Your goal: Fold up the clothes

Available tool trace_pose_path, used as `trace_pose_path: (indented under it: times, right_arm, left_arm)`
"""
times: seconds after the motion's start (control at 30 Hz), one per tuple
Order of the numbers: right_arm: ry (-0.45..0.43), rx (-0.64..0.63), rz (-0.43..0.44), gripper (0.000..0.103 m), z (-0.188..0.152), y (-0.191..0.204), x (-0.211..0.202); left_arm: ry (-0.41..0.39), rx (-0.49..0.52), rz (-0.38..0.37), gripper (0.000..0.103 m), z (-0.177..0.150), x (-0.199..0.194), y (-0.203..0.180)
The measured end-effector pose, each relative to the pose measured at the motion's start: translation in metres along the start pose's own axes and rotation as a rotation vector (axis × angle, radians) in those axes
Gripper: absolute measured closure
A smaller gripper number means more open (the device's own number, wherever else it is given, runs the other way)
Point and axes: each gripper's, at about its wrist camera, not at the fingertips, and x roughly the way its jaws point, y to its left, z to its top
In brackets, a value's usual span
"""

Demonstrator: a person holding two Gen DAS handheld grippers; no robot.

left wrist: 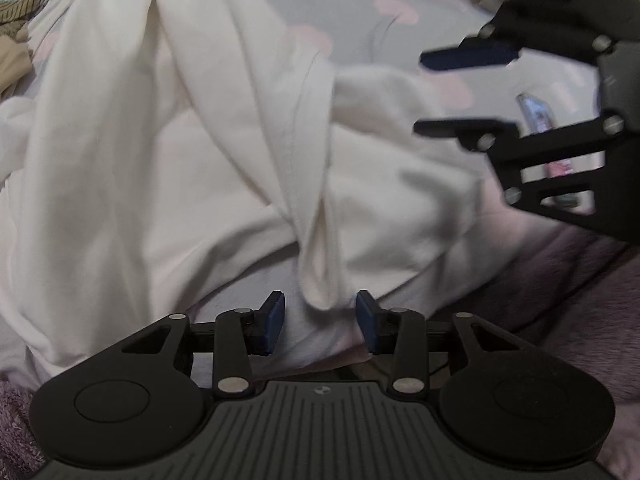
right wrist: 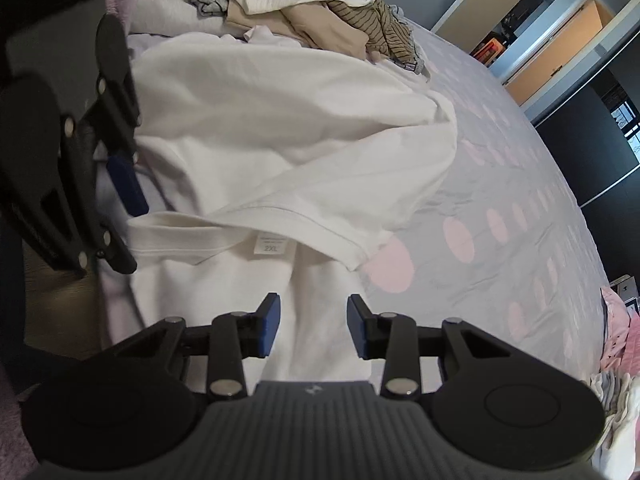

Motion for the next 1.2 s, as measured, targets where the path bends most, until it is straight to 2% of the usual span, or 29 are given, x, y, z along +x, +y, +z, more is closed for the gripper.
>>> trace_pose_path:
  times: [0.03, 0.1, 0.17, 0.33, 0.5, 0.73, 1.0, 1.2]
  right_arm:
    - [-0.003, 0.000, 0.000, 0.063, 0.001, 0.000, 0.003]
    - [-0.012, -0.016, -0.003, 0.063, 0.003, 0.002, 0.006]
    - [-0.024, -0.035, -0.007, 0.061, 0.007, 0.004, 0.007]
    - [-0.026, -0.054, -0.040, 0.061, 0.014, 0.000, 0.011]
    - [-0.029, -0.043, -0.051, 0.061, 0.021, -0.010, 0.016]
    - [-0.099, -0.180, -0.111, 0.063, 0.042, -0.008, 0.023]
    - [-0.127, -0.452, -0.101, 0.063, 0.057, 0.015, 0.058]
    - [-0.143, -0.589, -0.097, 0.067, 0.059, 0.027, 0.078]
  left_arm:
    - [0.005, -0.012, -0.003, 0.078, 0.000, 0.002, 0.003]
    - [0.002, -0.027, -0.021, 0.094, 0.000, 0.004, 0.008]
    - [-0.037, -0.028, -0.020, 0.096, 0.000, -0.002, 0.012]
    - [-0.122, -0.058, 0.006, 0.097, -0.004, -0.038, 0.038]
    - [-0.152, -0.084, 0.140, 0.098, -0.011, -0.083, 0.085]
    - [-0.179, -0.085, 0.273, 0.098, -0.004, -0.119, 0.116]
    - [-0.190, -0.106, 0.272, 0.098, -0.005, -0.120, 0.128]
    - [-0.184, -0.119, 0.265, 0.098, -0.008, -0.116, 0.134]
